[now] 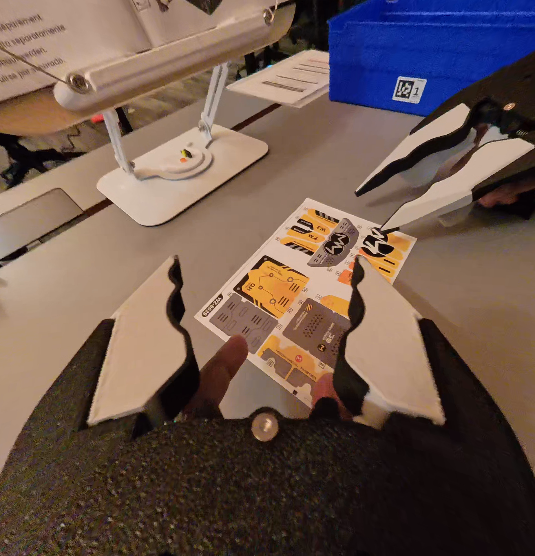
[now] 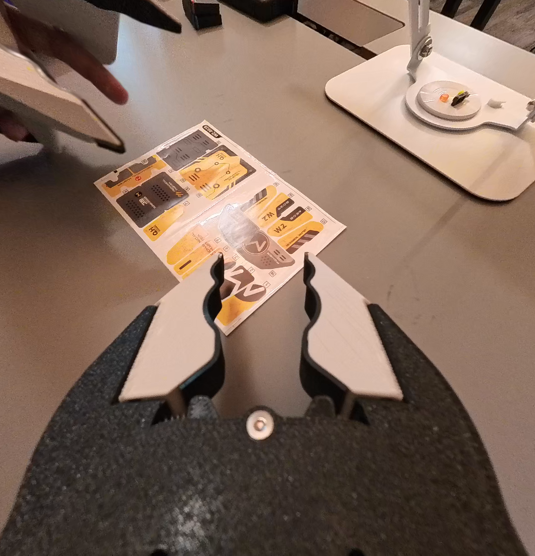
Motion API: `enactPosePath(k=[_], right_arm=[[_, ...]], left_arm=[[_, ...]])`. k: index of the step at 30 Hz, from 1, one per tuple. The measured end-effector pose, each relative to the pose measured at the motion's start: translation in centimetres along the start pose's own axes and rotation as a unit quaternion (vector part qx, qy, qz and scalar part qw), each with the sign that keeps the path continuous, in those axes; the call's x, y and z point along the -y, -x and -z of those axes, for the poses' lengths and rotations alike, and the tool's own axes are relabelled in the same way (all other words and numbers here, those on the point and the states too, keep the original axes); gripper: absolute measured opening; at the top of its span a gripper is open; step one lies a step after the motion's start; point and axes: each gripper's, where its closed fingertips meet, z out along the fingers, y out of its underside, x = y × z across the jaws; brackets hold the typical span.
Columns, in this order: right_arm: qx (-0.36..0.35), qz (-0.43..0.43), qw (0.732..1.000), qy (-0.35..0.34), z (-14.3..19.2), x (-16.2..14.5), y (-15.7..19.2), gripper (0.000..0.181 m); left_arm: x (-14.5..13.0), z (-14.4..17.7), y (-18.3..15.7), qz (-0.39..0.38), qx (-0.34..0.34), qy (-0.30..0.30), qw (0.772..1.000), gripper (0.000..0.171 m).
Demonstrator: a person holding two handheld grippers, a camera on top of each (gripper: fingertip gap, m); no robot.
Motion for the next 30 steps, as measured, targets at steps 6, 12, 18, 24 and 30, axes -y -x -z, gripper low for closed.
enactPosePath(k=[6, 12, 18, 24, 30], right_arm=[[0.001, -0.002, 1.000, 0.000, 0.0, 0.0, 0.0, 0.053], [0.000, 0.001, 1.000, 0.001, 0.0, 0.0, 0.1, 0.053], [-0.001, 0.004, 1.000, 0.001, 0.0, 0.0, 0.1, 0.053], [-0.003, -0.002, 1.000, -0.001, 0.0, 0.0, -0.1, 0.053], [0.000, -0.011, 1.000, -0.003, 0.1, 0.0, -0.2, 0.054]], left_arm=[[-1.2, -0.4, 0.2, -0.010, 0.000, 0.028, 1.000, 0.130], [-1.8, -0.6, 1.4, -0.038, 0.050, 0.041, 0.997, 0.130], [0.0, 0.2, 0.3, 0.069, -0.027, -0.007, 0.997, 0.130], [1.1, 1.6, -0.4, 0.108, -0.072, -0.029, 0.991, 0.127], [0.0, 1.1, 1.4, 0.073, -0.008, -0.010, 0.997, 0.125]])
